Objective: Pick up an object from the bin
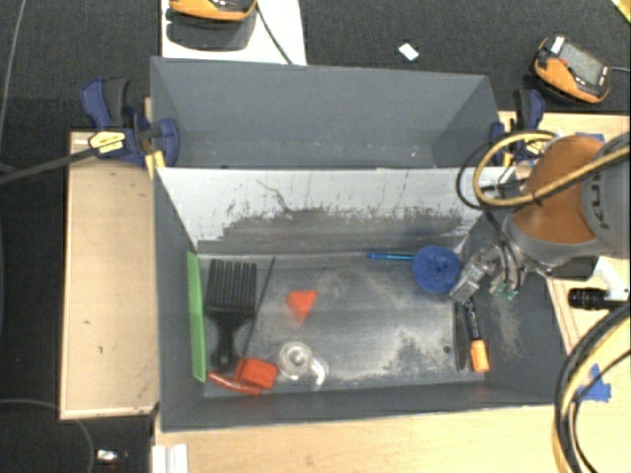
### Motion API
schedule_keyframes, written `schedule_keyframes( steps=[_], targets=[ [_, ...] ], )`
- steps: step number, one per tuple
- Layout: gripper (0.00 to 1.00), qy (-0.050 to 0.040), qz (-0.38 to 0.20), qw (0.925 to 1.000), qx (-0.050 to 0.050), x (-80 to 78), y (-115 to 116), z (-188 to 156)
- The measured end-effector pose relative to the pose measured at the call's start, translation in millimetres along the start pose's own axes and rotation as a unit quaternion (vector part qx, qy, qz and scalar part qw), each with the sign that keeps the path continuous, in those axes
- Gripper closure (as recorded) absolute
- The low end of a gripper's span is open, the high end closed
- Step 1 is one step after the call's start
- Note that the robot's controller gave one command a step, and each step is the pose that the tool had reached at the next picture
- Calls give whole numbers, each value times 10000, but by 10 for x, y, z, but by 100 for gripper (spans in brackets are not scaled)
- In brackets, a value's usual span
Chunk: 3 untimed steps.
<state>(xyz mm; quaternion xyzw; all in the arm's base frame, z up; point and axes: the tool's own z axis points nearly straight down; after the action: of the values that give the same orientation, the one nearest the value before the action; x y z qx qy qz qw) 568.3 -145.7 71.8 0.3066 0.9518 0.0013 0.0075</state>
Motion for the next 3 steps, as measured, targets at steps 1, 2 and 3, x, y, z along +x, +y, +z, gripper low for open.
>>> schedule_keyframes(
  steps=[1,2,3],
  targets=[
    [100,0,-4,10000,1,0,1,-1],
    [100,-8,-17,10000,-1,-1,0,-108],
    [100,-29,-28,10000,-6,-9,3,-155]
  ],
)
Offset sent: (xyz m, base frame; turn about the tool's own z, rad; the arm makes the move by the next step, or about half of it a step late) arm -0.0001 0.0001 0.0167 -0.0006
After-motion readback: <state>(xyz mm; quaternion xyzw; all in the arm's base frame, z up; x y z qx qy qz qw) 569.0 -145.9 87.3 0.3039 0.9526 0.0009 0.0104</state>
